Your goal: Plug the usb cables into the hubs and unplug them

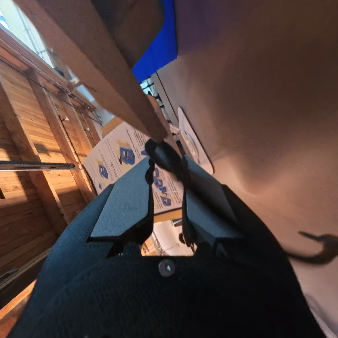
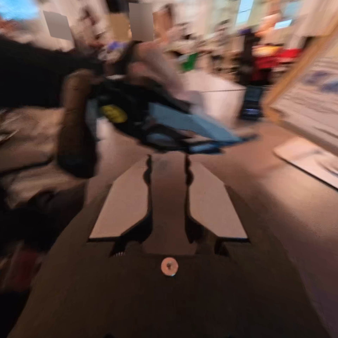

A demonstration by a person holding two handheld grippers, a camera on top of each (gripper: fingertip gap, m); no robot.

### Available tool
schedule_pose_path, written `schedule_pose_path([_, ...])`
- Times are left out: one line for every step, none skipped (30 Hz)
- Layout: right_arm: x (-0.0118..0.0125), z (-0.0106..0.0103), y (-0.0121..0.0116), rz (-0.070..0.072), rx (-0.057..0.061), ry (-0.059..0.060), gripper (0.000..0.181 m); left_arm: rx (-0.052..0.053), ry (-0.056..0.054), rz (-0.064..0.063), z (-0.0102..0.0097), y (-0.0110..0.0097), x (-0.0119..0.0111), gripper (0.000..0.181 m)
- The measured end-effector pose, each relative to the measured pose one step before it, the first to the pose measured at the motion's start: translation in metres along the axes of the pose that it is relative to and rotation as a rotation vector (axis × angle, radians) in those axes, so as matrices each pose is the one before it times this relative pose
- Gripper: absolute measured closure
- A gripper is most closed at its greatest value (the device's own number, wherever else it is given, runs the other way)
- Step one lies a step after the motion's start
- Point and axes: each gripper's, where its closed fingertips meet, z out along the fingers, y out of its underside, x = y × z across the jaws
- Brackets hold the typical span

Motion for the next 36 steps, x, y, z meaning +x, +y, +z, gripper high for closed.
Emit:
schedule_pose_path([-0.02612,0.00197,0.00878,-0.0552,-0.0670,-0.1385,0.169,0.0148,0.0216,0.0101,0.00330,-0.00362,0.00533,0.154])
schedule_pose_path([-0.01399,0.00425,0.01270,-0.0491,-0.0926,-0.0656,0.166,-0.0004,0.0352,0.0105,0.00439,-0.00106,0.00824,0.154])
schedule_pose_path([0.00218,0.00404,0.01206,-0.0495,-0.0857,0.0360,0.150,-0.0097,0.0315,0.0119,0.00477,0.00032,0.00822,0.154])
schedule_pose_path([0.00983,0.00194,0.00791,-0.0453,-0.0496,0.0827,0.152,-0.0027,0.0272,0.0127,0.00412,-0.00088,0.00791,0.154])
schedule_pose_path([0.00800,0.00000,0.00497,-0.0262,-0.0202,0.0578,0.158,0.0066,0.0229,0.0114,0.00296,-0.00246,0.00725,0.154])
schedule_pose_path([0.00262,-0.00126,0.00289,0.0023,-0.0026,0.0054,0.157,0.0103,0.0152,0.0082,0.00132,-0.00359,0.00562,0.155])
schedule_pose_path([0.00000,-0.00252,0.00247,0.0224,0.0018,-0.0248,0.157,0.0130,-0.0051,0.0066,-0.00031,-0.00486,0.00222,0.155])
schedule_pose_path([0.00080,-0.00374,0.00191,0.0225,0.0045,-0.0236,0.153,0.0137,-0.0379,0.0072,-0.00247,-0.00561,-0.00312,0.156])
schedule_pose_path([0.00213,-0.00501,0.00135,0.0082,0.0067,-0.0102,0.151,0.0192,-0.0541,0.0093,-0.00430,-0.00696,-0.00604,0.158])
schedule_pose_path([0.00065,-0.00633,0.00091,-0.0090,0.0088,-0.0119,0.157,0.0245,-0.0538,0.0083,-0.00550,-0.00781,-0.00676,0.159])
schedule_pose_path([-0.00162,-0.00721,-0.00010,-0.0137,0.0117,-0.0214,0.165,0.0143,-0.0436,0.0036,-0.00534,-0.00621,-0.00570,0.158])
schedule_pose_path([-0.00113,-0.00708,-0.00005,-0.0040,0.0062,-0.0144,0.160,0.0151,-0.0409,-0.0061,-0.00522,-0.00566,-0.00552,0.158])
schedule_pose_path([0.00115,-0.00639,0.00117,0.0075,-0.0093,-0.0014,0.143,0.0309,-0.0378,-0.0211,-0.00572,-0.00748,-0.00527,0.158])
schedule_pose_path([0.00067,-0.00588,0.00251,0.0082,-0.0222,-0.0053,0.142,0.0371,-0.0259,-0.0291,-0.00577,-0.00836,-0.00336,0.158])
schedule_pose_path([0.00190,-0.00520,0.00190,0.0044,-0.0187,0.0082,0.138,0.0300,-0.0175,-0.0249,-0.00494,-0.00759,-0.00165,0.158])
schedule_pose_path([0.00429,-0.00401,-0.00007,-0.0034,-0.0082,0.0304,0.129,0.0228,-0.0118,-0.0182,-0.00384,-0.00683,-0.00032,0.158])
schedule_pose_path([0.00592,-0.00283,-0.00104,-0.0140,-0.0064,0.0473,0.122,0.0206,-0.0058,-0.0148,-0.00307,-0.00656,0.00050,0.158])
schedule_pose_path([0.00414,-0.00145,-0.00134,-0.0261,-0.0085,0.0418,0.118,0.0205,-0.0005,-0.0160,-0.00244,-0.00623,0.00085,0.158])
schedule_pose_path([0.00129,-0.00032,-0.00202,-0.0394,-0.0068,0.0321,0.115,0.0185,-0.0015,-0.0158,-0.00208,-0.00559,-0.00004,0.158])
schedule_pose_path([-0.00070,0.00075,-0.00208,-0.0463,-0.0071,0.0261,0.113,0.0100,-0.0029,-0.0174,-0.00166,-0.00413,-0.00110,0.158])
schedule_pose_path([-0.00241,0.00182,-0.00121,-0.0472,-0.0122,0.0175,0.113,0.0057,-0.0024,-0.0282,-0.00153,-0.00304,-0.00268,0.158])
schedule_pose_path([-0.00354,0.00268,0.00051,-0.0495,-0.0231,0.0088,0.110,0.0121,0.0040,-0.0372,-0.00181,-0.00331,-0.00351,0.158])
schedule_pose_path([-0.00188,0.00270,0.00130,-0.0507,-0.0287,0.0161,0.110,0.0165,0.0047,-0.0428,-0.00226,-0.00397,-0.00475,0.158])
schedule_pose_path([0.00059,0.00216,-0.00022,-0.0491,-0.0199,0.0312,0.111,0.0186,0.0046,-0.0399,-0.00244,-0.00449,-0.00520,0.158])
schedule_pose_path([0.00104,0.00157,-0.00180,-0.0447,-0.0060,0.0307,0.112,0.0136,0.0007,-0.0314,-0.00226,-0.00424,-0.00521,0.158])
schedule_pose_path([0.00004,0.00092,-0.00321,-0.0346,0.0049,0.0200,0.113,0.0132,-0.0021,-0.0220,-0.00210,-0.00464,-0.00459,0.159])
schedule_pose_path([-0.00193,0.00065,-0.00372,-0.0234,0.0111,0.0022,0.117,0.0176,-0.0032,-0.0138,-0.00208,-0.00552,-0.00376,0.159])
schedule_pose_path([-0.00299,0.00041,-0.00396,-0.0143,0.0157,-0.0080,0.119,0.0141,-0.0039,-0.0114,-0.00168,-0.00522,-0.00288,0.159])
schedule_pose_path([-0.00310,0.00040,-0.00352,-0.0112,0.0160,-0.0117,0.121,0.0056,0.0017,-0.0067,-0.00131,-0.00401,-0.00153,0.159])
schedule_pose_path([-0.00229,0.00016,-0.00193,-0.0120,0.0106,-0.0091,0.124,-0.0010,0.0037,-0.0009,-0.00079,-0.00223,-0.00053,0.160])
schedule_pose_path([-0.00183,0.00007,-0.00015,-0.0112,0.0020,-0.0074,0.130,-0.0048,0.0040,0.0029,-0.00051,-0.00013,0.00010,0.160])
schedule_pose_path([-0.00077,-0.00012,0.00215,-0.0084,-0.0105,-0.0043,0.137,0.0008,0.0065,0.0001,-0.00067,0.00070,0.00050,0.159])
schedule_pose_path([0.00216,-0.00047,0.00471,-0.0030,-0.0235,0.0097,0.157,0.0039,0.0120,-0.0049,-0.00126,0.00114,0.00155,0.159])
schedule_pose_path([-0.00045,-0.00047,0.00438,-0.0015,-0.0168,-0.0103,0.158,-0.0023,0.0303,0.0007,-0.00174,0.00275,0.00412,0.157])
schedule_pose_path([0.00094,-0.00034,0.00428,0.0072,-0.0168,-0.0013,0.159,-0.0329,0.0206,0.0035,-0.00159,0.00736,0.00231,0.159])
schedule_pose_path([0.00244,0.00011,0.00551,0.0062,-0.0264,0.0088,0.159,-0.0329,0.0228,0.0004,-0.00136,0.00858,0.00222,0.166])
